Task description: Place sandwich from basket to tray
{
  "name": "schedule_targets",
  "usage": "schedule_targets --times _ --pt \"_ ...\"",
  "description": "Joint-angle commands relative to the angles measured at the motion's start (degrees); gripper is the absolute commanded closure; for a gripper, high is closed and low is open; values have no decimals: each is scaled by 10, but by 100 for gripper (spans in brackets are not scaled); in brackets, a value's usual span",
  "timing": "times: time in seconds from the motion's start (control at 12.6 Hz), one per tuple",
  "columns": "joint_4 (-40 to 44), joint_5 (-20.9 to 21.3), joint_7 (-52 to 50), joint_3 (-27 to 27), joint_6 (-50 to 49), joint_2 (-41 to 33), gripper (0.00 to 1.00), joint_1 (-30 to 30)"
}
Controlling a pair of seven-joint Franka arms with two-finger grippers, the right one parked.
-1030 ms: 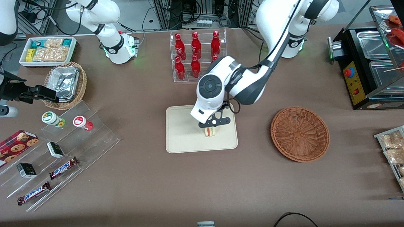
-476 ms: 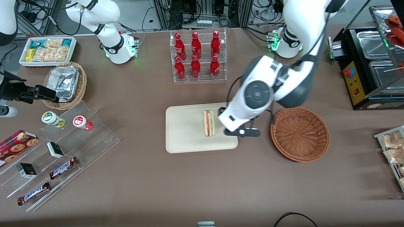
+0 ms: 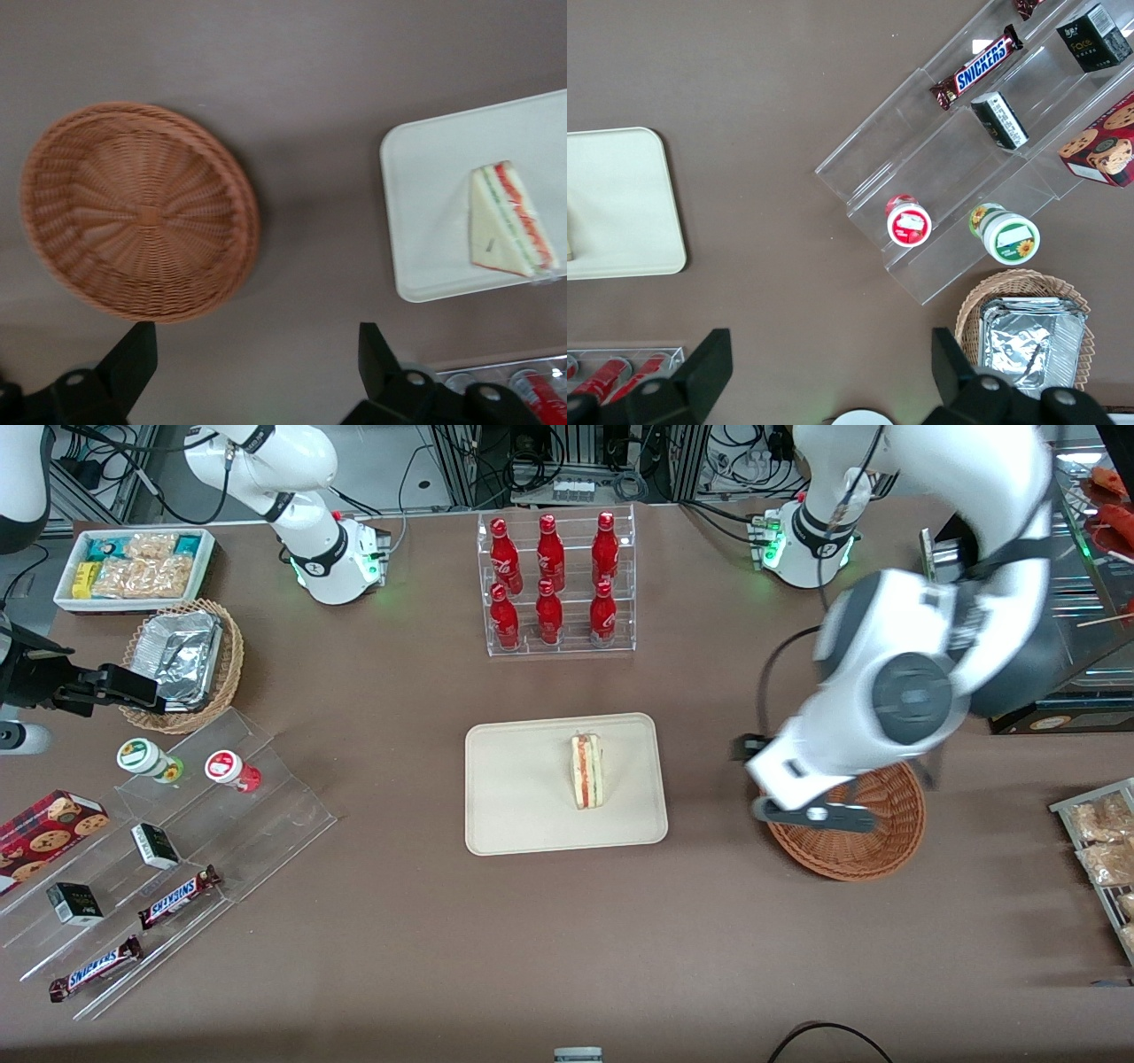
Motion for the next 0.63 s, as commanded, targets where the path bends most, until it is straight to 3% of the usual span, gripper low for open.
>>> schedule_targets --times 0.0,0.16,0.55 --pt "-49 7 25 -6 -22 -47 0 44" --pt "-79 10 25 -6 -18 -71 0 82" --pt "-129 25 25 -6 -18 -125 0 101"
